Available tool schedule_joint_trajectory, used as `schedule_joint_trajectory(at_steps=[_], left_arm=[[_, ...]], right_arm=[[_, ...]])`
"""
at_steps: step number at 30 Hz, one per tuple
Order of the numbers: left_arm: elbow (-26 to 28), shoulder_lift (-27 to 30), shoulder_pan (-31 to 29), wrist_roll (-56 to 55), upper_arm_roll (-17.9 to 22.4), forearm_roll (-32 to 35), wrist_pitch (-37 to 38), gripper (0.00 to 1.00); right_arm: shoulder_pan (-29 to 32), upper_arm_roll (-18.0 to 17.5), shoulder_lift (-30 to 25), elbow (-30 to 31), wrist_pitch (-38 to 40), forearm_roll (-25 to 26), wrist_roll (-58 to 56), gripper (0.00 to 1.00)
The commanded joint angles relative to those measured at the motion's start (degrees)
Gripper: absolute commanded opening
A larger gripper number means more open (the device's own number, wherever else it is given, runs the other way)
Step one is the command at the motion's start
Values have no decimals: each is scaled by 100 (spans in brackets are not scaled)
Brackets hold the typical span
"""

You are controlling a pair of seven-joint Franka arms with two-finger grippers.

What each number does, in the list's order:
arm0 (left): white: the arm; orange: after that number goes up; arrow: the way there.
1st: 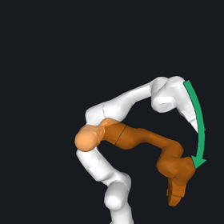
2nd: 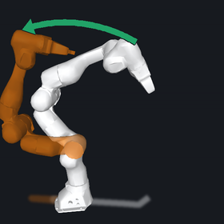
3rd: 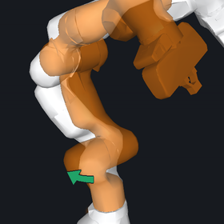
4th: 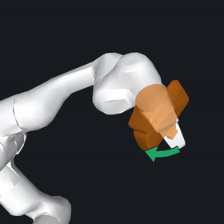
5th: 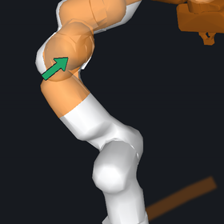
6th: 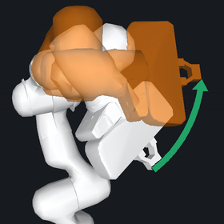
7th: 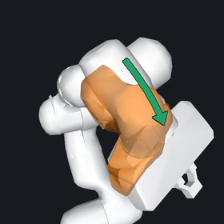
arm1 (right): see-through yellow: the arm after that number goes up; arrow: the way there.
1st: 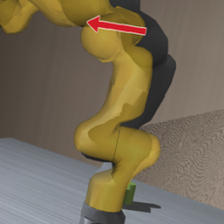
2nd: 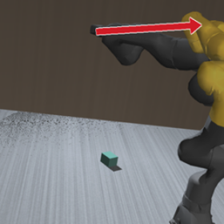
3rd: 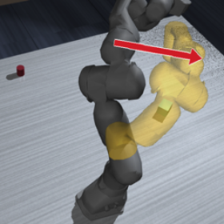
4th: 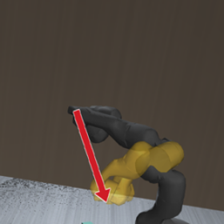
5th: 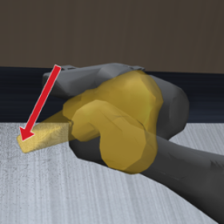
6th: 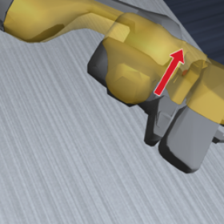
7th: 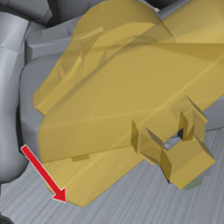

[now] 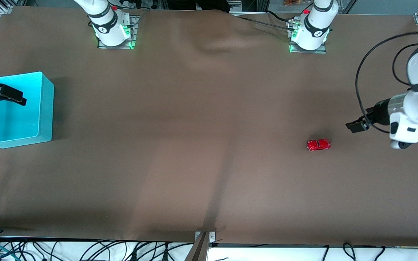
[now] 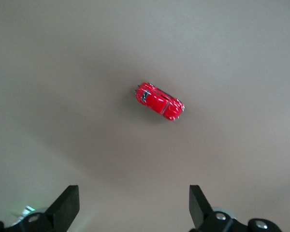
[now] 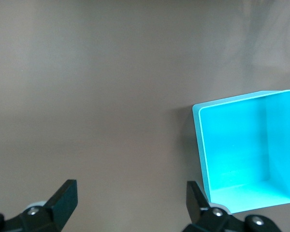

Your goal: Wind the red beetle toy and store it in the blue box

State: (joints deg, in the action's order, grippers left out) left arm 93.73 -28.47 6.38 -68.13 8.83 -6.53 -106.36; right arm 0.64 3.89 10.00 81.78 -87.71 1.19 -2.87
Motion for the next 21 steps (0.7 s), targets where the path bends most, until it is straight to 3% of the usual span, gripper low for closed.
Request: schedule_joint_trajectory(at_steps=[1,5,21], left_arm=[[216,-36,101,-964,92,-181,-472,100],[409,-62,109,-1132,101,-559,-815,100],[1322,-107,109,-1264,48,-726,-2001,100]], right_arm=[[50,-64,-50,40,-35,12,23,100],[50,-64,-50,40,-35,12,23,100],[50,-64,-59,40,-35,21,23,100]])
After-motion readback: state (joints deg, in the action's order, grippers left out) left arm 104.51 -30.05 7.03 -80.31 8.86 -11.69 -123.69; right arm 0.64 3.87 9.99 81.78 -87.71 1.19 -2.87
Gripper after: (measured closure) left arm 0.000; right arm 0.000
